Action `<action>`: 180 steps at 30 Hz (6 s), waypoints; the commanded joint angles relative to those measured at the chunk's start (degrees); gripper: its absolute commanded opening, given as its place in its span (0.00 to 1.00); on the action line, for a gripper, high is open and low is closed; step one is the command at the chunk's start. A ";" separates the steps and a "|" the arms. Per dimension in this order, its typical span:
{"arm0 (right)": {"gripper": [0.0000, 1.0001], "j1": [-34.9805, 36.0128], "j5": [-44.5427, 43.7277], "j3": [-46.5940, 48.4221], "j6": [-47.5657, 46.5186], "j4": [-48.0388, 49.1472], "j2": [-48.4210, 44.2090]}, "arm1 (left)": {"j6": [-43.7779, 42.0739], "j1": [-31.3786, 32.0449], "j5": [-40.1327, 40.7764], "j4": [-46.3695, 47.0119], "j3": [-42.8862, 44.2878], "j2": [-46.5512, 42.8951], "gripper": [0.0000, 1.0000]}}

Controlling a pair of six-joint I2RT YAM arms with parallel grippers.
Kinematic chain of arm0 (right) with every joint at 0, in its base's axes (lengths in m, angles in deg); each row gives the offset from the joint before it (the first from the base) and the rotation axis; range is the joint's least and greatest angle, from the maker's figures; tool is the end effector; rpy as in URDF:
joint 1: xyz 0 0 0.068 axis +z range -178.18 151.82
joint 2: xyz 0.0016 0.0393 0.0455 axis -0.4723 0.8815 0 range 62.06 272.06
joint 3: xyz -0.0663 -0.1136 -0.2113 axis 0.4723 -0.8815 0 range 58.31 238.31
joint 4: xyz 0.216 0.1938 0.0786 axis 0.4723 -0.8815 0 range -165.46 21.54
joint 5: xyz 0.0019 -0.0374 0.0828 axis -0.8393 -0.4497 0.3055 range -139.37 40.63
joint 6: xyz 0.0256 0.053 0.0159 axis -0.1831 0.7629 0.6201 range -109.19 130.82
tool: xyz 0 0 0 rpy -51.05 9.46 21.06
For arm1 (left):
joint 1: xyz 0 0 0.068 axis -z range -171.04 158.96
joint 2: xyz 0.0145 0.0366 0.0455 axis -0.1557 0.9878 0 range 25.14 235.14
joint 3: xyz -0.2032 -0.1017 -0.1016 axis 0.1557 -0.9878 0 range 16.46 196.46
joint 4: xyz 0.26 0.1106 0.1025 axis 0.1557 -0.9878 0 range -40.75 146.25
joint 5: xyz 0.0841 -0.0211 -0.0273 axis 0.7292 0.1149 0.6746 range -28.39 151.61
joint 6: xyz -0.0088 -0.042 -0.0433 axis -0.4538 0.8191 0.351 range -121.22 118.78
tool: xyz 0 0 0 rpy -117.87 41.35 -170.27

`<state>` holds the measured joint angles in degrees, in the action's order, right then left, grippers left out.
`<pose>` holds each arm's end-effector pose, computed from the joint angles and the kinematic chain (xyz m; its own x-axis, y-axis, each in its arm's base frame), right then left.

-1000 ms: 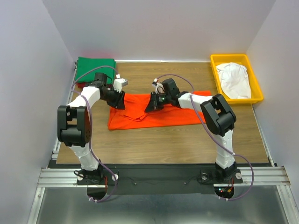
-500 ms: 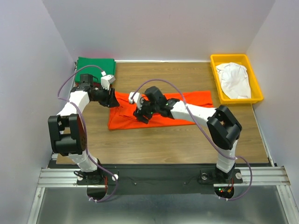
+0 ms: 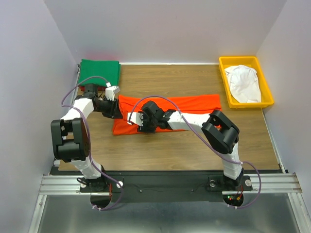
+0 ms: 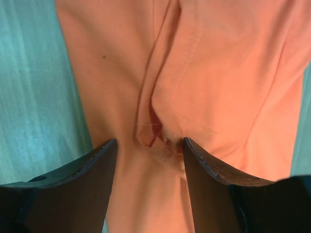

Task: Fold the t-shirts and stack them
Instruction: Fold the tshirt

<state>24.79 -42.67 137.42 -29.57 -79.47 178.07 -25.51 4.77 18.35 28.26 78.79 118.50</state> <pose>0.2787 0.3784 0.1160 0.2040 -0.7983 -0.5666 -0.9293 0.0241 -0.3685 0.3669 -0.0046 0.1642 -0.6566 0.2523 -0.7108 0.6240 0.7112 -0.3239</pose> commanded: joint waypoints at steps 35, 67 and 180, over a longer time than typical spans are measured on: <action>0.59 0.56 3.50 8.08 2.06 1.42 0.71 | -3.04 2.25 12.24 -5.76 -1.59 4.81 0.17; 0.07 -0.94 -2.13 10.01 -3.21 1.42 5.11 | -3.22 2.25 12.50 -5.67 -1.50 8.24 0.14; 0.54 -30.38 -8.98 -13.09 23.33 -13.43 -16.07 | 8.92 15.08 21.21 10.41 -0.54 -3.89 0.36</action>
<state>-5.35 -51.33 125.75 -5.74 -90.70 163.07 -13.08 17.86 37.36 39.52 78.55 115.66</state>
